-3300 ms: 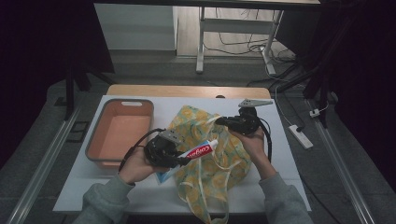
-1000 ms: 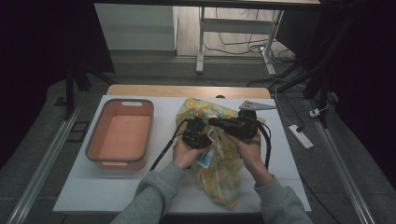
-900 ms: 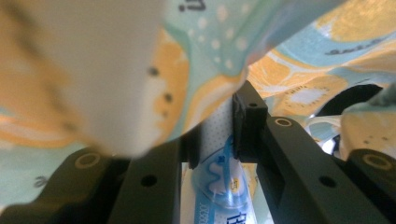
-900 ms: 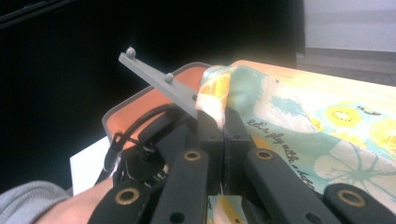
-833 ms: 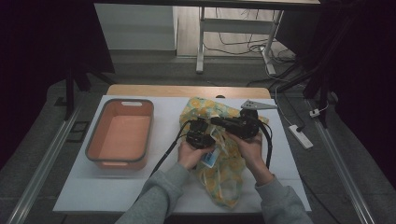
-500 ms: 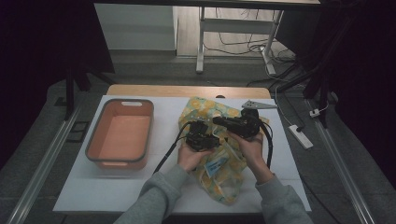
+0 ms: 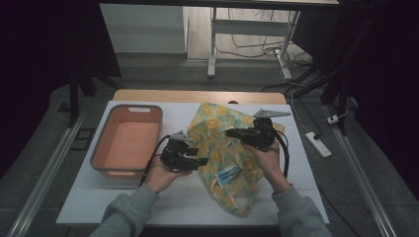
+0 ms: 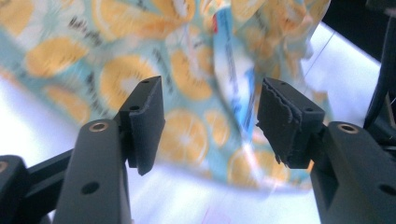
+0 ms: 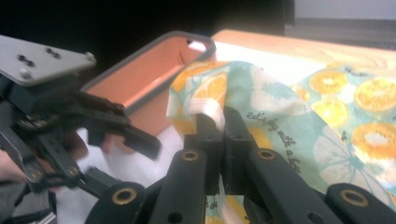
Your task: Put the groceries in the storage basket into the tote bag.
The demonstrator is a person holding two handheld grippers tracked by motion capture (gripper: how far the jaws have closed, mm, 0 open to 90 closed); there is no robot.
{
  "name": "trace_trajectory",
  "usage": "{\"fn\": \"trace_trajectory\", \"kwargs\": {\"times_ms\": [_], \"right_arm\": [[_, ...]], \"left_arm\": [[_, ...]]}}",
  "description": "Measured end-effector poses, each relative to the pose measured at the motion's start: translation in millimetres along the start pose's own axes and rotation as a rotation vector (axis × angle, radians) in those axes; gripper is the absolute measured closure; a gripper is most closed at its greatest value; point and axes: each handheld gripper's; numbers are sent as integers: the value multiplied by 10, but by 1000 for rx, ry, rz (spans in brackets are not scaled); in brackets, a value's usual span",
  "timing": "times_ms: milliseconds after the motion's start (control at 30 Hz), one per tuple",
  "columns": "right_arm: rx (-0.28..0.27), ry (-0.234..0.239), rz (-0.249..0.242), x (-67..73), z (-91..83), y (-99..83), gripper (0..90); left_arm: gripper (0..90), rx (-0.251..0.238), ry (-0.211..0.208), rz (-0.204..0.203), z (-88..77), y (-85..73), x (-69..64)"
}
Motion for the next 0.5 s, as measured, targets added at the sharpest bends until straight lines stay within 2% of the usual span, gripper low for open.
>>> {"fn": "trace_trajectory", "kwargs": {"times_ms": [67,100,200,300,333,400,500], "right_arm": [[27,-1,-15,-3,-4,-41,792],[27,-1,-15,-3,-4,-41,792],[57,12,-49,11,-55,-108,521],[59,23,-81,89,-131,-132,399],[59,23,-81,89,-131,-132,399],[57,23,-99,158,-195,-132,344],[53,8,-125,287,-328,-148,309]], "left_arm": [[387,16,-9,12,-21,-61,17],[387,18,-13,19,-27,-90,18],[354,37,-27,38,-21,-160,27],[337,38,-23,54,-41,-176,44],[337,34,-21,52,-56,-182,59],[333,33,-20,46,-69,-184,100],[328,39,-6,37,-28,-181,122]]}}
Point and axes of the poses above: each handheld gripper's, and its own axes: z roughly forward along the jaws, y roughly out of its top, x roughly to its left, and after that the axes turned 11 degrees about y, right-handed
